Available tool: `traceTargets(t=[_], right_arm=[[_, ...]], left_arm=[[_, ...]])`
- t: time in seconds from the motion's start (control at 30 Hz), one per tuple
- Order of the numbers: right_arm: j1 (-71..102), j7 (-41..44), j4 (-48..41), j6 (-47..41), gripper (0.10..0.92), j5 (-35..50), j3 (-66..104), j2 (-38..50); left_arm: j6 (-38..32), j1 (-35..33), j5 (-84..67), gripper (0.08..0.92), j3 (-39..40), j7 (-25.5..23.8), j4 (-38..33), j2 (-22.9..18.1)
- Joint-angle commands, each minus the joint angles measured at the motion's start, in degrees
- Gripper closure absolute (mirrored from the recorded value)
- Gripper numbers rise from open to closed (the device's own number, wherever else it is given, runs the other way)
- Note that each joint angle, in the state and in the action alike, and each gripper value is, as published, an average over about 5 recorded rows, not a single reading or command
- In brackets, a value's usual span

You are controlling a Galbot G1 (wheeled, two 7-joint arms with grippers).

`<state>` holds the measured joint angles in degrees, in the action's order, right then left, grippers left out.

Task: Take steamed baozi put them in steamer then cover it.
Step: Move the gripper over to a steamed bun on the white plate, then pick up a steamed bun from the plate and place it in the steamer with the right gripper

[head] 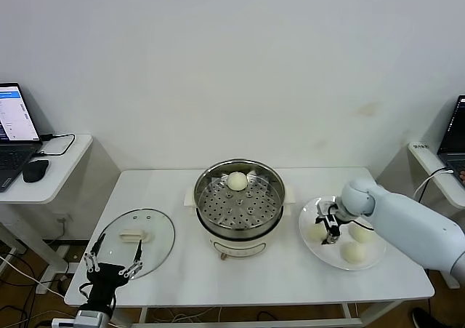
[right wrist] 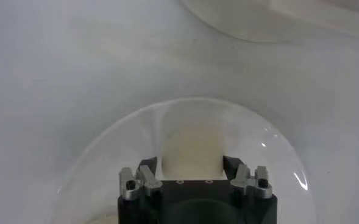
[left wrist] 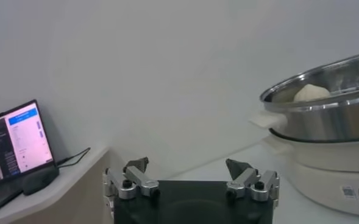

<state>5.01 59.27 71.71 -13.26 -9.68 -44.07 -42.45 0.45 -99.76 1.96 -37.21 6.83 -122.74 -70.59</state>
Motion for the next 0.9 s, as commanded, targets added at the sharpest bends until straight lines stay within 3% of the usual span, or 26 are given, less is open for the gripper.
traceTargets(t=[0.03,0.57,0.9], right_arm=[[-0.95,0.12,1.17,-0.19,0.382,-0.03,0.31,1.25],[-4.59,1.17,5.60,-0.39,0.449,1.57,-0.15,6.51],[-25.63,0.97,14.72,-5.86,0.457,15.97,-9.05,12.19]], left_arm=[[-0.03,-0.05,0.03,0.177,0.05,0.06,-0.17,-0.03],[-0.22,-0.65,0.25,0.177,0.29,0.18,-1.34,-0.30],[-0.11,-0.03,0.17,0.177,0.41,0.12,-1.64,0.48]])
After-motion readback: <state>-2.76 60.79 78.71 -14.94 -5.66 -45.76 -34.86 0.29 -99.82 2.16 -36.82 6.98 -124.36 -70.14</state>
